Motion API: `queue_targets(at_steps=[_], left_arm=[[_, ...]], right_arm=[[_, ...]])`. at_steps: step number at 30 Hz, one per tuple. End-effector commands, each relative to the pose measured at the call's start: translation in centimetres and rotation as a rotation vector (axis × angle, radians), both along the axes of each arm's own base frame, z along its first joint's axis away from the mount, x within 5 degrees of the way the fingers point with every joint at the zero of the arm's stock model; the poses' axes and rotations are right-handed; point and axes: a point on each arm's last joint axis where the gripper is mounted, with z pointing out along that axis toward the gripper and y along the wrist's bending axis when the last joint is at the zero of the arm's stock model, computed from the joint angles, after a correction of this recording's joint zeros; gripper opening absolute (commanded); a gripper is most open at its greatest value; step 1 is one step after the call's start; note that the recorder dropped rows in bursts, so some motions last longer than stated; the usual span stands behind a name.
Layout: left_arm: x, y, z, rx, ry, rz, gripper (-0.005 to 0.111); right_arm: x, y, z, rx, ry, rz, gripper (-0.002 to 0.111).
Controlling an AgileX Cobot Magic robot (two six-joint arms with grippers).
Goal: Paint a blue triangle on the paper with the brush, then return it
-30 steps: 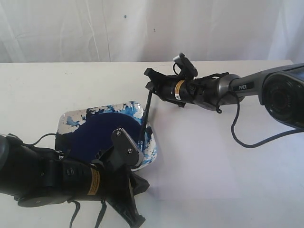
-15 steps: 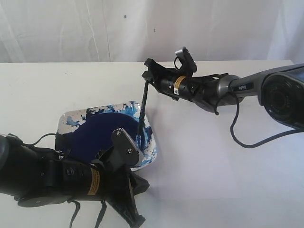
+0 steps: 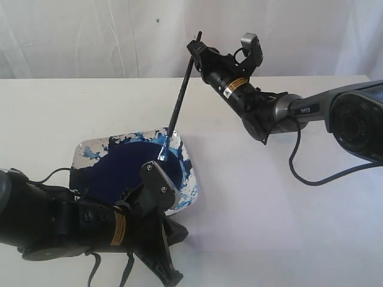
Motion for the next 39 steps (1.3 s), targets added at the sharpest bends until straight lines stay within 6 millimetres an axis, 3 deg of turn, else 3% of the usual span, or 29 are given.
queue_targets(at_steps=[1, 23, 39], left_arm=[[0.0, -0.1, 0.0, -0.001, 0.008, 0.012, 0.000], [0.0, 0.0, -0.1, 0.005, 0.010, 0.014, 0.000], [0.0, 0.0, -0.1, 0.005, 0.010, 0.014, 0.000]], right_arm=[[0.2, -0.4, 0.5, 0.037, -0.020, -0.027, 0.000], [-1.2, -1.4, -0.3, 0.005, -0.151, -0.080, 0.000], [-2.2, -0.7, 3.0, -0.001, -0.220, 0.042, 0.000]])
